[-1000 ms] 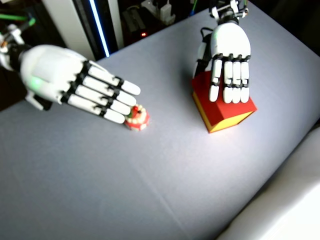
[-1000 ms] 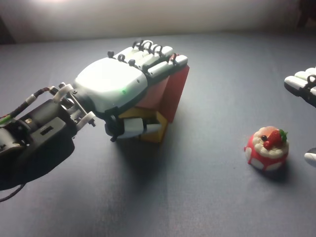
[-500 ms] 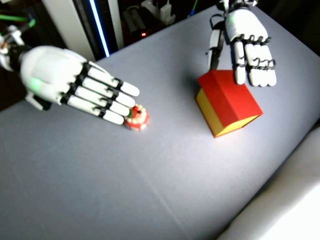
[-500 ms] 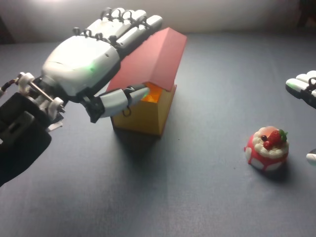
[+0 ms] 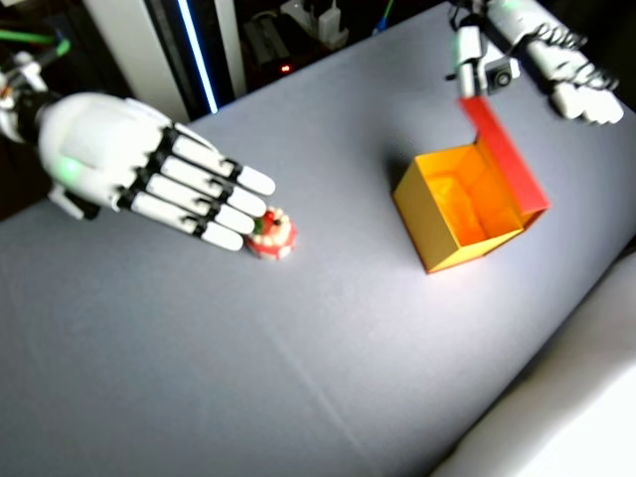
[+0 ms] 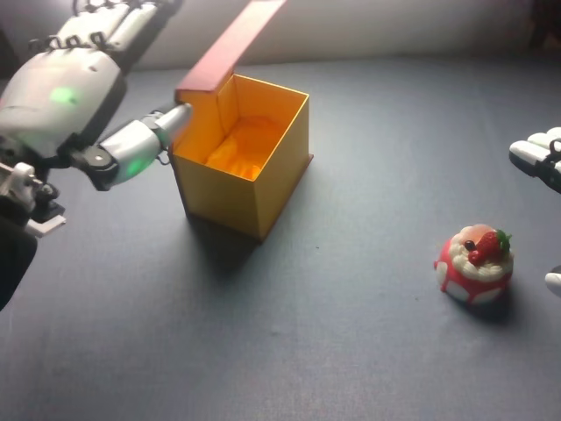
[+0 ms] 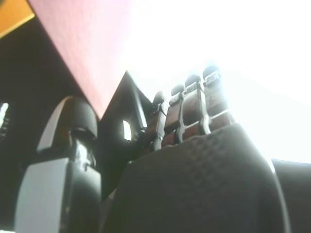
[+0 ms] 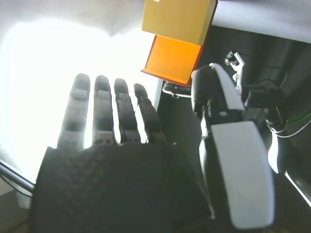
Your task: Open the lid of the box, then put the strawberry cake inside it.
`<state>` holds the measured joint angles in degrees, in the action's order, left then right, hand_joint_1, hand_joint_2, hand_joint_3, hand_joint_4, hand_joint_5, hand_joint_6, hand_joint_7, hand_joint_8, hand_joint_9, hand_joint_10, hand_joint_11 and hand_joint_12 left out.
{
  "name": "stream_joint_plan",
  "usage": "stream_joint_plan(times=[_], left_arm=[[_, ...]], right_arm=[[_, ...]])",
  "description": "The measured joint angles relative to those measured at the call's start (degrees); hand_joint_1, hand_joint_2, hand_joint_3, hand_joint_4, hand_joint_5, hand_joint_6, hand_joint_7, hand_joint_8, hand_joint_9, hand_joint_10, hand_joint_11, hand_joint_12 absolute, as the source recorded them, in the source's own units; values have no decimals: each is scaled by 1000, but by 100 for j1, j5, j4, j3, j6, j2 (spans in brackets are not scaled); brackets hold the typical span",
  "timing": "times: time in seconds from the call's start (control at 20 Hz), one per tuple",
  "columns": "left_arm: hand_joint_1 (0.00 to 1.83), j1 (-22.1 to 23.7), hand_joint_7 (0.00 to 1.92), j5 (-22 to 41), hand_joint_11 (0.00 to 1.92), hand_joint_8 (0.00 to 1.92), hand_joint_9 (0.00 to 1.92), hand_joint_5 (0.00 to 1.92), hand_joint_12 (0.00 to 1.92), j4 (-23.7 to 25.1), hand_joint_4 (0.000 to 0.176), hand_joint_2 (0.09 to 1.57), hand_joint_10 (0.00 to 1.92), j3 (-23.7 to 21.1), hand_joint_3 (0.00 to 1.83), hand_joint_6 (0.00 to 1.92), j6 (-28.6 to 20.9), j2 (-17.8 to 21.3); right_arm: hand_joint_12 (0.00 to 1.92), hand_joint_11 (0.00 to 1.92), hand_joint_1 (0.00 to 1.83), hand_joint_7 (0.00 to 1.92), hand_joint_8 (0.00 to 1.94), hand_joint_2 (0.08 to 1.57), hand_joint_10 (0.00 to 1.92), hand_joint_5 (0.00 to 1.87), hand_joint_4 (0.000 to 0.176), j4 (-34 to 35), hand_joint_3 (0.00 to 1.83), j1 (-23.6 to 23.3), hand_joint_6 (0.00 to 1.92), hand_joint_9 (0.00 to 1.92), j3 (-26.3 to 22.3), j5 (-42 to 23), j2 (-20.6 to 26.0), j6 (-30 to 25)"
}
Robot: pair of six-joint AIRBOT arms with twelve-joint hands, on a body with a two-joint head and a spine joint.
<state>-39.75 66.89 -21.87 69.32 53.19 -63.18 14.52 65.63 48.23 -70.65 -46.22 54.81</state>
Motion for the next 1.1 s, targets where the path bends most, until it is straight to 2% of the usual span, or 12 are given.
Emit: stream_joint_plan(times=[0.1,0.15,0.5,0.55,0.6,0.65,0.8,0.85,0.9,0.95,1.05,1.1], left_arm=[[528,-107,0,90,0,0,0,0,0,-212,81,1413,0,2,16,0,-20,35],[512,-164,0,160,0,0,0,0,0,-361,91,1425,0,11,14,0,-68,57],[541,-205,0,-85,0,0,0,0,0,-920,89,1410,0,306,0,0,-256,70],[619,-289,0,-72,0,0,0,0,0,-887,69,1379,0,289,0,0,-286,109],[641,-409,0,-17,0,0,0,0,0,-852,62,1360,0,188,0,0,-299,188],[686,-527,0,24,0,0,0,0,0,-750,100,1301,0,105,0,0,-302,251],[693,-734,0,42,0,0,0,0,0,-179,117,1292,0,-179,0,0,-216,516],[701,-780,0,44,0,0,0,0,0,138,140,1276,0,-306,0,0,-162,632],[727,-835,0,44,0,0,0,0,0,490,119,1298,0,-437,0,0,-118,737],[695,-905,0,-96,15,0,0,0,9,1036,117,1330,0,-603,6,0,-114,852],[762,-922,0,-280,0,0,0,102,286,1408,46,1375,0,-695,0,11,-116,957],[728,-925,0,-393,0,0,0,108,193,1613,52,1384,0,-752,0,6,-118,1025]], right_arm=[[0,0,529,0,0,1305,0,0,0,7,3,0,0,0,0,2,2,-13],[0,0,526,0,0,1306,0,0,0,11,3,0,0,0,0,0,2,-13],[0,0,525,0,0,1309,0,0,0,13,2,4,0,0,2,0,0,-20],[0,0,534,0,0,1304,0,0,0,9,0,4,0,0,9,0,-7,-33],[0,0,535,0,0,1300,0,0,0,-15,0,4,0,0,33,0,-11,-72],[0,0,539,0,0,1281,0,0,0,-4,0,2,0,0,37,4,-11,-85],[0,0,624,0,0,1249,0,0,0,-63,0,-52,0,0,66,48,-11,-111],[0,0,655,0,0,1229,0,0,0,-151,0,-125,0,0,107,127,-11,-127],[0,0,627,0,0,1226,0,0,0,-188,0,-212,0,0,146,260,-11,-140],[0,0,678,0,0,1221,0,0,0,-262,0,-398,0,0,289,573,-61,-195],[0,0,781,25,9,1180,15,0,0,-302,0,-555,0,34,409,809,-173,-251],[10,20,794,35,12,1172,20,7,0,-367,0,-664,3,46,490,999,-240,-267]])
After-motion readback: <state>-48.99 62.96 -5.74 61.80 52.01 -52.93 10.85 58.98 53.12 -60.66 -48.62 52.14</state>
